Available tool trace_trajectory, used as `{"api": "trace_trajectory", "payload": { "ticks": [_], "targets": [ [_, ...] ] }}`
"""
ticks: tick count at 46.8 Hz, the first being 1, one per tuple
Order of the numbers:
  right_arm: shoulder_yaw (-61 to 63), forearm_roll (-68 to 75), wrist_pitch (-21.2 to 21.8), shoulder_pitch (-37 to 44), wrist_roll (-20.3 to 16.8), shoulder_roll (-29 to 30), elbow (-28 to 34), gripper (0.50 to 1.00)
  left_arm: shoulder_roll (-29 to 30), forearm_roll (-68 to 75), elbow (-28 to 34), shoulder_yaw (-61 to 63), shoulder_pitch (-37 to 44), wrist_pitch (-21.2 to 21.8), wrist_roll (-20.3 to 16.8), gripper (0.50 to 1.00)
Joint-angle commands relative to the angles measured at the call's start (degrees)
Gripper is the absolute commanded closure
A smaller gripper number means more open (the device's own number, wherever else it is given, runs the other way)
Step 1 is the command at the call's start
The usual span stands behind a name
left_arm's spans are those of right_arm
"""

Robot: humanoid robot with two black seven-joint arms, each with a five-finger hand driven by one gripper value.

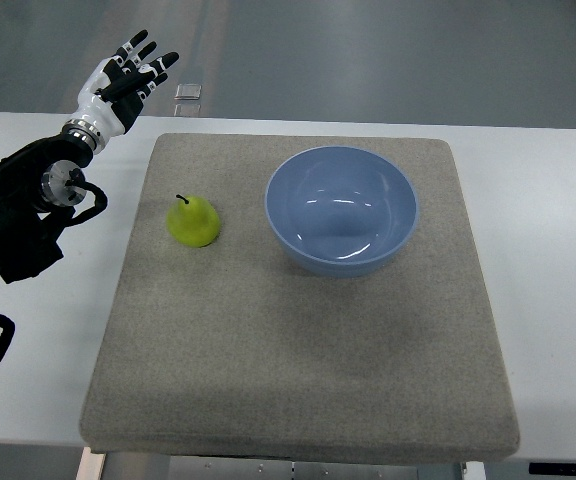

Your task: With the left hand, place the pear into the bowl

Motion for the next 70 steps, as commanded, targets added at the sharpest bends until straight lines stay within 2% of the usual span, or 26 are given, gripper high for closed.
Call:
{"api": "trace_trajectory", "payload": {
  "ticks": [1, 10, 70],
  "targets": [
    [0.0, 0.0, 0.0, 0.0, 0.0, 0.0, 0.0, 0.574, 0.0, 0.0, 0.1, 0.0, 0.0, 0.0, 0.0, 0.506],
    [0.0, 0.0, 0.0, 0.0, 0.0, 0.0, 0.0, 0.576, 0.1, -1.5, 0.4, -4.1, 0.1, 0.1, -0.4, 0.508],
    [0.0, 0.0, 0.0, 0.0, 0.0, 0.0, 0.0, 0.574, -0.4, -0.9, -0.3, -3.6, -0.1, 0.1, -0.5, 0.506]
  ]
}}
